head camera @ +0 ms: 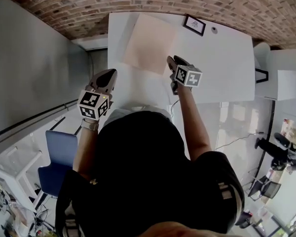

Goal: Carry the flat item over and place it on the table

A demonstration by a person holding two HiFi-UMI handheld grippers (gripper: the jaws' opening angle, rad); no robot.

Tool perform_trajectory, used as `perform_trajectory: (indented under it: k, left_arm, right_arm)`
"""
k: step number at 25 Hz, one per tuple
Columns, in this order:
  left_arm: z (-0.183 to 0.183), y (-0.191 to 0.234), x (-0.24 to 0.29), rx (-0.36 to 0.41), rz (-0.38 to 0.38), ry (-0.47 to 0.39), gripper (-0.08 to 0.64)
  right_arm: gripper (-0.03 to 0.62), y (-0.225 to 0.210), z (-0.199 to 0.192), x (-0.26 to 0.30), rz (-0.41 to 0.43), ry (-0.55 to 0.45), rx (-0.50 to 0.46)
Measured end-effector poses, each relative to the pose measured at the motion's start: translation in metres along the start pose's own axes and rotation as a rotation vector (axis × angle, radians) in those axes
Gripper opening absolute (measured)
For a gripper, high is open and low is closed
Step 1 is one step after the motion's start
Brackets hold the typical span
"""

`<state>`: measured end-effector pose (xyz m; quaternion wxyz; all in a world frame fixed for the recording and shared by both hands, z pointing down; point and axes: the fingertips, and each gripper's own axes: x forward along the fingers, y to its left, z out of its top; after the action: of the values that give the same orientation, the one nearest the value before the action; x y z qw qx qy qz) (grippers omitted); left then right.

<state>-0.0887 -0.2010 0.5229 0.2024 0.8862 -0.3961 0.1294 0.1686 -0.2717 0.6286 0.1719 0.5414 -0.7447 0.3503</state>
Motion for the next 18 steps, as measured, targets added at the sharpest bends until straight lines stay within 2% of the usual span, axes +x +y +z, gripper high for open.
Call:
perform_trajectory:
  k: [2, 4, 12, 18]
  left_arm:
    - [0.004, -0.009, 0.002, 0.004, -0.008, -0.014, 0.005]
    - [0.011, -0.017, 0.004, 0.005, -0.016, -0.037, 0.005]
    - [0.039, -0.062, 0.007, 0.004, -0.082, -0.136, 0.003]
    - [0.051, -0.093, 0.004, 0.027, -0.127, -0.16, 0.003]
  right_arm:
    - [0.062, 0.009, 0.011, -0.022, 0.01, -0.059, -0.033]
    - [0.018, 0.018, 0.023, -0.045, 0.025, -0.12, -0.073]
    - [0.011, 0.058, 0.047, -0.136, 0.099, -0.287, -0.251]
    - [0.011, 0.067, 0.042, -0.193, 0.115, -0.373, -0.272]
